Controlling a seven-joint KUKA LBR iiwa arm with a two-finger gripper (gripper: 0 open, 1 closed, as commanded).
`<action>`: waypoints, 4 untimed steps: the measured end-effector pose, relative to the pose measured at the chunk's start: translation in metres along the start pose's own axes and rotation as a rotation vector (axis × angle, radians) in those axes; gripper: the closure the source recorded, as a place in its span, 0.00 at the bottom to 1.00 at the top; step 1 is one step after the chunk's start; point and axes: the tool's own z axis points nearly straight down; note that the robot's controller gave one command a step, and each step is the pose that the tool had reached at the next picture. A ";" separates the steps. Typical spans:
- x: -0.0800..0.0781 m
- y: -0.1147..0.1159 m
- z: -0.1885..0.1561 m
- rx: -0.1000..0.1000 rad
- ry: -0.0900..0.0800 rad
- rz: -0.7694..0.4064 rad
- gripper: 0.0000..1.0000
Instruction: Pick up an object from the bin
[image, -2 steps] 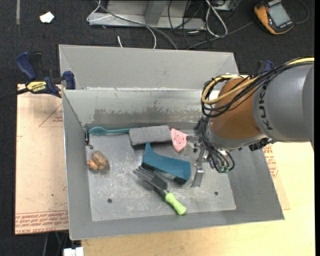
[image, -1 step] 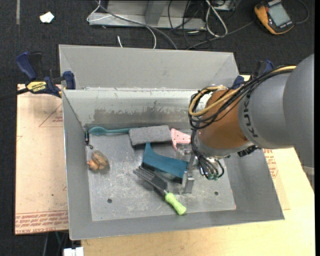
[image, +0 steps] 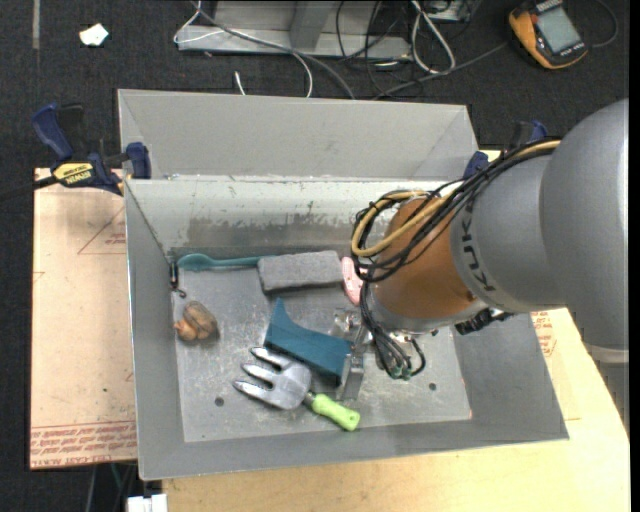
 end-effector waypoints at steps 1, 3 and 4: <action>0.000 0.000 0.000 0.000 0.000 0.000 1.00; 0.029 0.019 0.000 -0.002 -0.009 -0.024 1.00; 0.028 0.018 0.000 -0.002 -0.007 -0.025 1.00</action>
Offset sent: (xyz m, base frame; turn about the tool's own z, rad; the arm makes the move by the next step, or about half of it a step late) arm -0.0217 0.0162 -0.0009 -0.0252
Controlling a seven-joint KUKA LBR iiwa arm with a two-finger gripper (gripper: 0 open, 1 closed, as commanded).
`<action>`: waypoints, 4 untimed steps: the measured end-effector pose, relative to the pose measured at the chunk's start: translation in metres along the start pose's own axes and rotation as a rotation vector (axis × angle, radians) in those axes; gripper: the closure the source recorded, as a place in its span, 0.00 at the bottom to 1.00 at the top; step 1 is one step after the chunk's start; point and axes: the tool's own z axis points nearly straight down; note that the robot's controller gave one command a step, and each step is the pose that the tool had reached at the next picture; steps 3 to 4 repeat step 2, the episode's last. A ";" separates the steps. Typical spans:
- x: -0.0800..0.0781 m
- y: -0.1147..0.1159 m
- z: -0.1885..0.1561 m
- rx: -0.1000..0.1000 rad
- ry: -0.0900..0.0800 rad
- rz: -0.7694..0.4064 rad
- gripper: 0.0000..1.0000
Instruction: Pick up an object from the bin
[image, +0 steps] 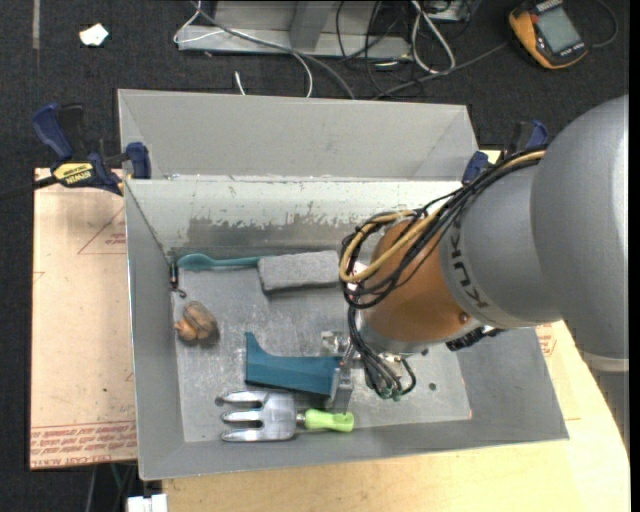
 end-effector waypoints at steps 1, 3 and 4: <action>0.002 0.000 -0.058 0.003 0.010 -0.009 1.00; -0.012 0.006 -0.125 0.003 0.011 -0.020 1.00; -0.012 0.006 -0.125 0.003 0.011 -0.020 1.00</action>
Offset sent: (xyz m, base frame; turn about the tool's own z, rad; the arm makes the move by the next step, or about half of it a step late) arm 0.0159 0.0072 0.1481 -0.0215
